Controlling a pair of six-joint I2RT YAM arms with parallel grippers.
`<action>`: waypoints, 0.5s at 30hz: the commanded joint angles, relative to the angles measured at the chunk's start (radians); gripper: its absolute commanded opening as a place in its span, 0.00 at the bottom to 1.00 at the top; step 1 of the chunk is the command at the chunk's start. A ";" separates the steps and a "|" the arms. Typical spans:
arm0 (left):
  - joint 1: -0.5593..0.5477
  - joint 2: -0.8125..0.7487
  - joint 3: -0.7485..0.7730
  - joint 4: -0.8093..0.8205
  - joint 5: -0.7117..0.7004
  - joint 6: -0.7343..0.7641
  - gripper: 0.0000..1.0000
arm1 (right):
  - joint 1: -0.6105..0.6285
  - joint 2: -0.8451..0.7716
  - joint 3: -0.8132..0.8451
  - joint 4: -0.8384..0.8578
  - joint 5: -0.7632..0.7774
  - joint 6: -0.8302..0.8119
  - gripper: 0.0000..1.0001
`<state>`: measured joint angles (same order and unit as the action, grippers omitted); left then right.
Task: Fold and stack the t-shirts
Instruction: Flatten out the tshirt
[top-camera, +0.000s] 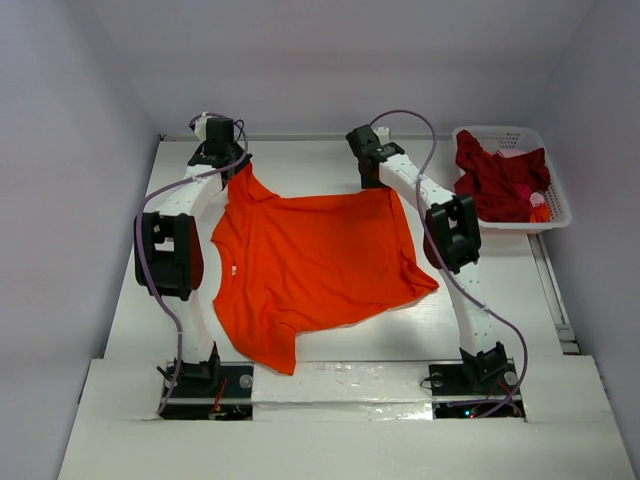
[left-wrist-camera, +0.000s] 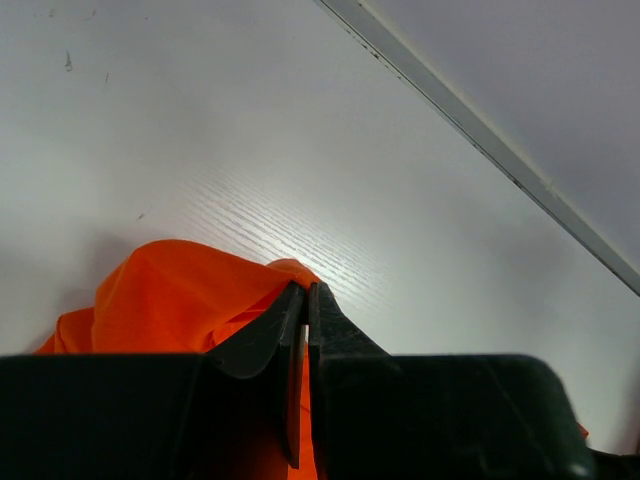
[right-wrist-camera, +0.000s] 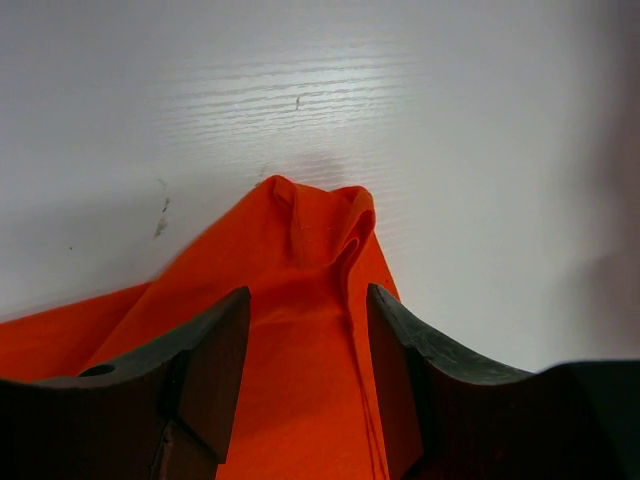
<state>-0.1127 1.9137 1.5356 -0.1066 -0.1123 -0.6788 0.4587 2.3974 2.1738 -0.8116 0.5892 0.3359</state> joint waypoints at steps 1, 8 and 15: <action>-0.005 -0.079 -0.008 0.015 -0.001 0.002 0.00 | 0.000 0.009 0.060 -0.041 0.044 0.017 0.55; -0.005 -0.079 0.000 0.010 0.002 0.004 0.00 | 0.000 0.039 0.109 -0.096 0.090 0.026 0.55; -0.005 -0.074 0.021 -0.002 0.003 0.004 0.00 | 0.000 0.051 0.145 -0.162 0.015 0.040 0.56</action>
<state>-0.1127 1.9137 1.5356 -0.1104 -0.1093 -0.6788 0.4587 2.4447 2.2658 -0.9215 0.6270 0.3626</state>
